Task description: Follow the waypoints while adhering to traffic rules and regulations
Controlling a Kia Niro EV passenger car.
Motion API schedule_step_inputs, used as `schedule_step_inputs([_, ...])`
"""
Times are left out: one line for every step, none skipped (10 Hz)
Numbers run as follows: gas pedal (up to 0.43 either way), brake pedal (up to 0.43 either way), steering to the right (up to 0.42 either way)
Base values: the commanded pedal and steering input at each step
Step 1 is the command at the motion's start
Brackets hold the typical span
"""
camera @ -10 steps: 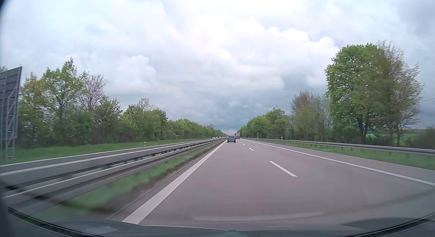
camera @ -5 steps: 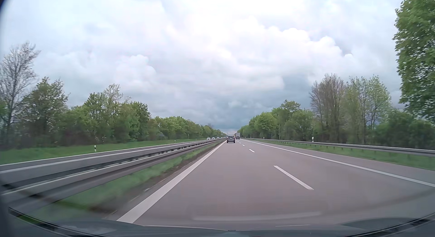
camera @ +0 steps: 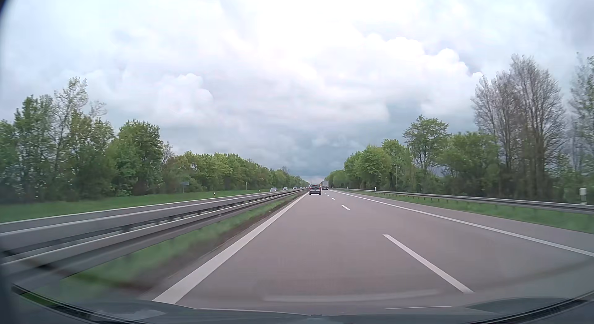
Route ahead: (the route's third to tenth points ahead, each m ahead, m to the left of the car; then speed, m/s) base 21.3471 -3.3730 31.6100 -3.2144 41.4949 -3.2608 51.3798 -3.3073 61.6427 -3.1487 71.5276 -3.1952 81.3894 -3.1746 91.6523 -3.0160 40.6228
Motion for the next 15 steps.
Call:
schedule_step_inputs([0.488,0.012,-0.002])
schedule_step_inputs([0.469,0.012,-0.002])
schedule_step_inputs([0.390,0.012,-0.002])
schedule_step_inputs([0.331,0.012,-0.002])
schedule_step_inputs([0.299,0.012,-0.002])
schedule_step_inputs([0.280,0.012,-0.002])
schedule_step_inputs([0.280,0.012,-0.003])
schedule_step_inputs([0.280,0.012,-0.002])
schedule_step_inputs([0.268,0.012,-0.002])
schedule_step_inputs([0.260,0.012,-0.002])
schedule_step_inputs([0.248,0.012,-0.002])
schedule_step_inputs([0.240,0.012,-0.001])
schedule_step_inputs([0.209,0.012,-0.001])
schedule_step_inputs([0.189,0.012,0.000])
schedule_step_inputs([0.189,0.012,0.000])
